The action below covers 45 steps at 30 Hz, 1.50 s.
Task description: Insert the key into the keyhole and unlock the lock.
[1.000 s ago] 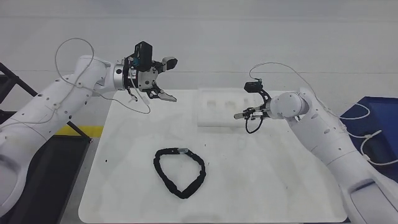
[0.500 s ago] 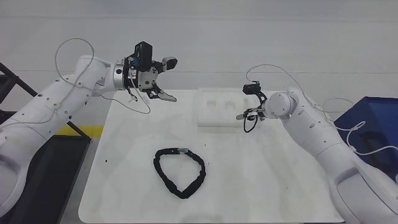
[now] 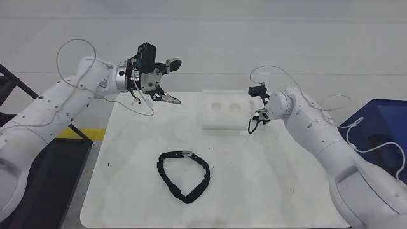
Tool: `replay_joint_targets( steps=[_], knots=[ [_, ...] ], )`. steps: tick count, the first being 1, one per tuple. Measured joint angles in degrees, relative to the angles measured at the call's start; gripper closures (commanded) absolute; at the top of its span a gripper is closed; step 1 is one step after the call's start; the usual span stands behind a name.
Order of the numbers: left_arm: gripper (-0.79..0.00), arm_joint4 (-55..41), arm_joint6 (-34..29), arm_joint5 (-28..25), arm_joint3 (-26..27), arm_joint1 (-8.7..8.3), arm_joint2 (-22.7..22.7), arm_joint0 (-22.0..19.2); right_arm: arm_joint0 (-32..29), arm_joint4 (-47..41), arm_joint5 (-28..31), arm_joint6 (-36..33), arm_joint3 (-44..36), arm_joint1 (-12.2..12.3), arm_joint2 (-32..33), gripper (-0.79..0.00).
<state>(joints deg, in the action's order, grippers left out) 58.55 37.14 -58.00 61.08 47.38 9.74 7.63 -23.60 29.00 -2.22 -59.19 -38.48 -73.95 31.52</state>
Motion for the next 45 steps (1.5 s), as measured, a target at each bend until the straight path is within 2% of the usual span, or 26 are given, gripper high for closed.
replay_joint_targets(
  steps=[10,24,34,45],
  knots=[
    [-0.785,0.0,0.0,0.0,0.0,0.00,0.0,0.0,0.1,0.0,-0.5,-0.5,2.8,-1.5,0.1,-0.185],
    [-0.785,0.0,0.0,0.0,0.0,0.00,0.0,0.0,1.2,1.1,-1.1,0.9,9.1,-4.6,-0.6,0.000],
    [-0.785,0.0,0.0,0.0,0.0,0.00,0.0,0.0,4.0,3.2,-0.8,-2.1,10.4,-5.6,-0.4,0.000],
    [-0.785,0.0,0.0,0.0,0.0,0.00,0.0,0.0,5.7,6.0,-0.6,-6.9,8.4,-4.9,0.7,0.000]
  ],
)
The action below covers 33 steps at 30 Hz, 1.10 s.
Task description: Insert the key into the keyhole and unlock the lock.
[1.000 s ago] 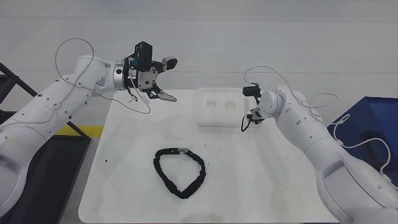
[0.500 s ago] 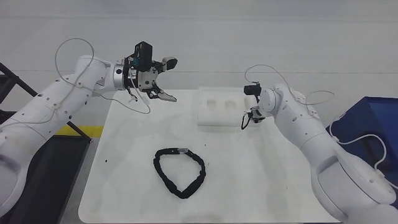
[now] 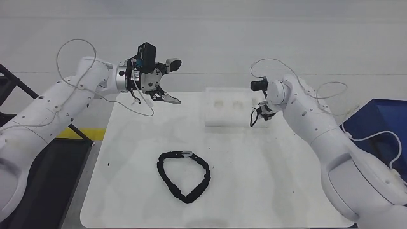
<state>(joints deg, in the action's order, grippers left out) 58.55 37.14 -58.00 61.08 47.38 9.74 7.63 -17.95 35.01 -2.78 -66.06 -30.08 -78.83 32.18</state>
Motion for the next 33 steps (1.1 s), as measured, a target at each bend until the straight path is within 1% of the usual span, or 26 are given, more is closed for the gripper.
replay_joint_targets(
  steps=[4,8,11,14,20,27,30,33],
  knots=[
    [-0.785,0.0,0.0,0.0,0.0,0.00,0.0,0.0,-0.2,0.6,-0.4,-0.4,-1.0,0.2,0.5,0.000],
    [-0.785,0.0,0.0,0.0,0.0,0.00,0.0,0.0,0.2,-2.0,2.1,-1.8,-2.7,0.7,2.5,0.000],
    [-0.785,0.0,0.0,0.0,0.0,0.00,0.0,0.0,0.7,-2.1,3.1,-4.1,-5.1,1.4,3.7,0.000],
    [-0.785,0.0,0.0,0.0,0.0,0.00,0.0,0.0,0.7,-1.4,3.0,-7.0,-9.3,2.4,4.8,0.000],
    [-0.785,0.0,0.0,0.0,0.0,0.00,0.0,0.0,-2.4,-0.7,2.6,-13.1,-21.9,5.8,9.5,0.000],
    [-0.785,0.0,0.0,0.0,0.0,0.00,0.0,0.0,-10.5,0.1,3.6,-21.6,-41.2,11.0,18.7,0.000],
    [-0.785,0.0,0.0,0.0,0.0,0.00,0.0,0.0,-14.3,-0.6,4.5,-22.0,-48.6,13.0,22.2,0.000],
    [-0.785,0.0,0.0,0.0,0.0,0.00,0.0,0.0,-17.3,-3.2,5.4,-21.9,-54.8,14.9,25.2,0.000]
  ],
)
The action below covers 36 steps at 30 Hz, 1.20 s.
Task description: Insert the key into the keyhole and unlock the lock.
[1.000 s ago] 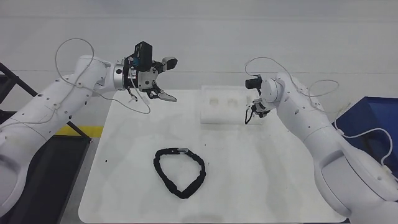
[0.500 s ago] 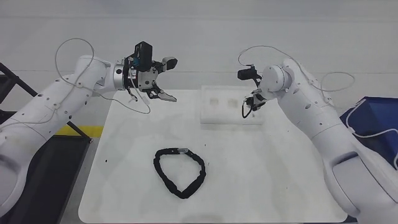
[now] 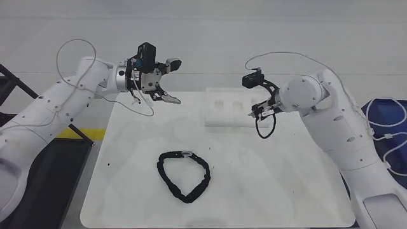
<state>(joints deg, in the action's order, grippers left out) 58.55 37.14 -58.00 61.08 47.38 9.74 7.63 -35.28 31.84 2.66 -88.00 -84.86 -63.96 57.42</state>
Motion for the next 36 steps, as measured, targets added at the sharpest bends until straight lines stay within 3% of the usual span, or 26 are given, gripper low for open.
replay_joint_targets(
  steps=[9,16,36],
  knots=[
    [-0.785,0.0,0.0,0.0,0.0,0.00,0.0,0.0,-6.5,-12.3,3.3,0.0,-10.7,4.2,9.3,0.000],
    [-0.785,0.0,0.0,0.0,0.0,0.00,0.0,0.0,-9.7,-21.9,8.3,4.5,-9.7,5.1,15.0,0.000],
    [-0.785,0.1,-0.7,0.5,0.2,0.01,0.0,0.4,-9.8,-22.1,8.5,4.6,-9.6,5.1,15.1,0.000]
  ],
)
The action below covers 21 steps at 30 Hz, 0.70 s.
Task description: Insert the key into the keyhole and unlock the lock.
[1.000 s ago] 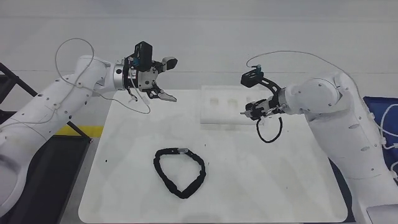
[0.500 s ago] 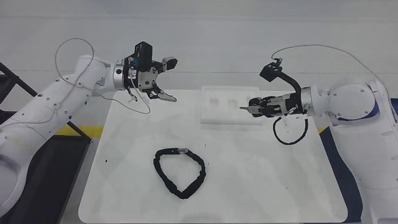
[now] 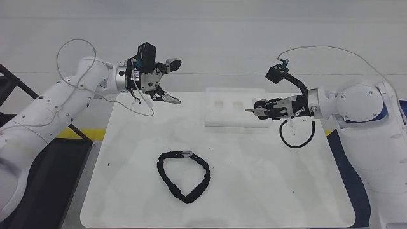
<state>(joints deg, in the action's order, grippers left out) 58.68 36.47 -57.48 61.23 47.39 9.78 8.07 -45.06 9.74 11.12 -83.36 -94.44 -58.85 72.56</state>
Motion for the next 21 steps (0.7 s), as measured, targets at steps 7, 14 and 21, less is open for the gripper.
replay_joint_targets(
  steps=[7,14,21],
  knots=[
    [-0.785,-3.3,-7.9,0.2,-0.1,0.45,1.1,4.4,0.0,0.0,0.0,0.0,0.0,0.0,0.0,0.000],
    [-0.785,-3.2,-9.6,0.2,-2.5,1.57,1.0,10.8,0.0,0.0,0.0,0.0,0.0,0.0,0.0,0.000],
    [-0.785,0.2,-8.3,-0.5,-4.6,3.36,0.0,16.1,0.0,0.0,0.0,0.0,0.0,0.0,0.0,0.000]
  ],
)
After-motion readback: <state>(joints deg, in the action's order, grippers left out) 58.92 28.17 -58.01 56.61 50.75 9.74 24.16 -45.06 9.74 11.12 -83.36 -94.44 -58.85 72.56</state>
